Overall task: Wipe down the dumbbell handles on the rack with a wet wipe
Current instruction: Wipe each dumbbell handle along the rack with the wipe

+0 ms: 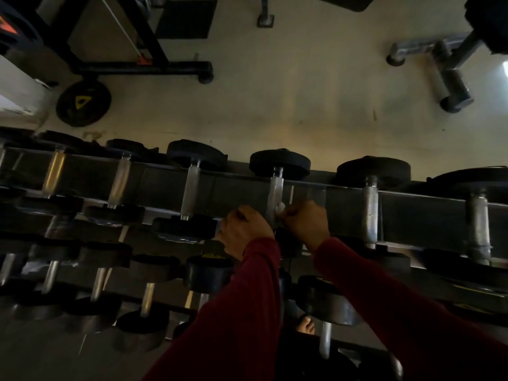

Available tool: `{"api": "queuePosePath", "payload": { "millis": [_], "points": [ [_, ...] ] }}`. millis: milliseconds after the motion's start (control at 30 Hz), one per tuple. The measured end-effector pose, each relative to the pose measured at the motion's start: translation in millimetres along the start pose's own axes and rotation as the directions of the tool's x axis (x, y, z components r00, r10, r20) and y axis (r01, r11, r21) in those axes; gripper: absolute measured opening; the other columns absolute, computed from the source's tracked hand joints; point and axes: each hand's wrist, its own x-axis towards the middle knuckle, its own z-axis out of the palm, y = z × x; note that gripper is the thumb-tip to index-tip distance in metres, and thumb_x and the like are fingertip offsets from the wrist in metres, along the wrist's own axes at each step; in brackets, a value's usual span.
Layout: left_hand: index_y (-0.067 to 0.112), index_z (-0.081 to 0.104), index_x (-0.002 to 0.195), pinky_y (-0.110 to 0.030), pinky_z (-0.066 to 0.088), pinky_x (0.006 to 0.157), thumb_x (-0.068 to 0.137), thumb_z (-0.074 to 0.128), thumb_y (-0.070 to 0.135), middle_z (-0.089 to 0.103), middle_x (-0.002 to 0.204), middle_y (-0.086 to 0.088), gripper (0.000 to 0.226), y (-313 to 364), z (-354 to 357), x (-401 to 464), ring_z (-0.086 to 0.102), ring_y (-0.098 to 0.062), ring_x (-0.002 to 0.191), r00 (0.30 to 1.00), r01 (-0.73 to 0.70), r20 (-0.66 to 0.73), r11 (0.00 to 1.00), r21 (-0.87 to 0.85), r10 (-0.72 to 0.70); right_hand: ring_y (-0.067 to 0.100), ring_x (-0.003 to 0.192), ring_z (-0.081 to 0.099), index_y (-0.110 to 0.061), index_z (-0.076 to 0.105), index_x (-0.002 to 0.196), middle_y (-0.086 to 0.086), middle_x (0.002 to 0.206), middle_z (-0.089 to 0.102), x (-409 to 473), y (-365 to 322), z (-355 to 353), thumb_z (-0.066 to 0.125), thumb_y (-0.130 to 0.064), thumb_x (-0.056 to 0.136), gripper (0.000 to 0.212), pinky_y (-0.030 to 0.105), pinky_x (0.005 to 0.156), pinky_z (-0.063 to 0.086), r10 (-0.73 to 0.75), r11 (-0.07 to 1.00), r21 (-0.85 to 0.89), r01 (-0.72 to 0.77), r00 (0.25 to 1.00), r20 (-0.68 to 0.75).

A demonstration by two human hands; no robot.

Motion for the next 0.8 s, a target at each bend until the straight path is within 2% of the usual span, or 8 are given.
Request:
{"api": "queuePosePath", "payload": {
  "millis": [33, 133, 167, 400, 500, 600, 700, 800],
  "points": [
    [0.016, 0.069, 0.113, -0.049, 0.04, 0.097, 0.095, 0.037, 0.039, 0.06, 0.125, -0.009, 0.043, 0, 0, 0, 0.047, -0.03, 0.116, 1.0, 0.0, 0.005, 1.0, 0.003, 0.0, 0.013, 0.069, 0.069, -0.019, 0.072, 0.079, 0.0, 0.076, 0.071, 2, 0, -2, 0.061, -0.055, 0.088, 0.039, 0.027, 0.064, 0.058, 0.02, 0.999, 0.036, -0.02, 1.0, 0.01],
    [0.016, 0.068, 0.116, -0.049, 0.039, 0.099, 0.096, 0.038, 0.039, 0.059, 0.127, -0.009, 0.043, 0, 0, 0, 0.045, -0.03, 0.119, 1.0, -0.001, 0.022, 1.0, -0.002, 0.001, 0.022, 0.085, 0.071, -0.011, 0.07, 0.091, 0.008, 0.09, 0.072, 14, -17, -14, 0.062, -0.024, 0.095, 0.016, 0.038, 0.082, 0.06, 0.126, 0.945, 0.291, -0.149, 0.987, 0.096],
    [0.016, 0.067, 0.118, -0.048, 0.038, 0.099, 0.096, 0.039, 0.039, 0.058, 0.128, -0.009, 0.042, 0, 0, 0, 0.045, -0.03, 0.12, 0.999, 0.002, 0.033, 1.0, -0.009, -0.002, 0.023, 0.087, 0.07, -0.011, 0.068, 0.091, 0.009, 0.092, 0.071, 19, -23, -18, 0.058, -0.019, 0.097, 0.014, 0.04, 0.085, 0.059, 0.125, 0.94, 0.306, -0.149, 0.988, 0.096],
    [0.016, 0.067, 0.116, -0.045, 0.034, 0.097, 0.096, 0.038, 0.04, 0.059, 0.126, -0.007, 0.042, -1, -1, -1, 0.045, -0.026, 0.12, 0.998, -0.003, 0.057, 1.0, -0.025, 0.005, 0.023, 0.09, 0.069, -0.018, 0.062, 0.09, 0.01, 0.096, 0.069, 16, -35, -19, 0.055, -0.025, 0.099, 0.013, 0.045, 0.09, 0.057, 0.118, 0.944, 0.305, -0.127, 0.992, 0.049],
    [0.018, 0.068, 0.112, -0.046, 0.035, 0.096, 0.095, 0.037, 0.041, 0.061, 0.12, -0.006, 0.042, 0, -2, -2, 0.046, -0.025, 0.116, 0.998, -0.012, 0.067, 0.999, -0.034, 0.014, 0.029, 0.102, 0.067, -0.021, 0.062, 0.085, 0.015, 0.11, 0.069, -1, -15, -11, 0.062, -0.018, 0.094, 0.01, 0.047, 0.095, 0.055, 0.2, 0.927, 0.293, -0.236, 0.969, 0.148],
    [0.016, 0.068, 0.109, -0.046, 0.036, 0.096, 0.096, 0.037, 0.041, 0.061, 0.118, -0.006, 0.042, 2, -4, -5, 0.046, -0.024, 0.115, 0.998, -0.014, 0.065, 0.999, -0.033, 0.016, 0.026, 0.101, 0.067, -0.017, 0.07, 0.092, 0.013, 0.108, 0.07, -9, -3, -8, 0.063, -0.015, 0.094, 0.008, 0.046, 0.096, 0.054, 0.191, 0.938, 0.244, -0.246, 0.954, 0.23],
    [0.015, 0.067, 0.11, -0.045, 0.033, 0.095, 0.098, 0.036, 0.041, 0.061, 0.118, -0.007, 0.042, 2, -5, -6, 0.045, -0.023, 0.115, 0.996, -0.027, 0.079, 0.999, -0.033, 0.029, 0.024, 0.096, 0.069, -0.012, 0.067, 0.101, 0.012, 0.106, 0.07, 0, -15, -12, 0.059, -0.018, 0.096, 0.011, 0.046, 0.093, 0.056, 0.167, 0.905, 0.373, -0.206, 0.977, 0.134],
    [0.017, 0.067, 0.107, -0.045, 0.033, 0.095, 0.098, 0.036, 0.042, 0.061, 0.117, -0.006, 0.041, 1, -4, -4, 0.045, -0.023, 0.114, 0.996, -0.016, 0.089, 0.999, -0.038, 0.019, 0.017, 0.093, 0.068, -0.024, 0.065, 0.088, 0.001, 0.095, 0.069, 7, -36, -20, 0.06, -0.018, 0.096, 0.01, 0.036, 0.089, 0.057, 0.147, 0.887, 0.445, -0.126, 0.989, -0.011]
  ]
}}
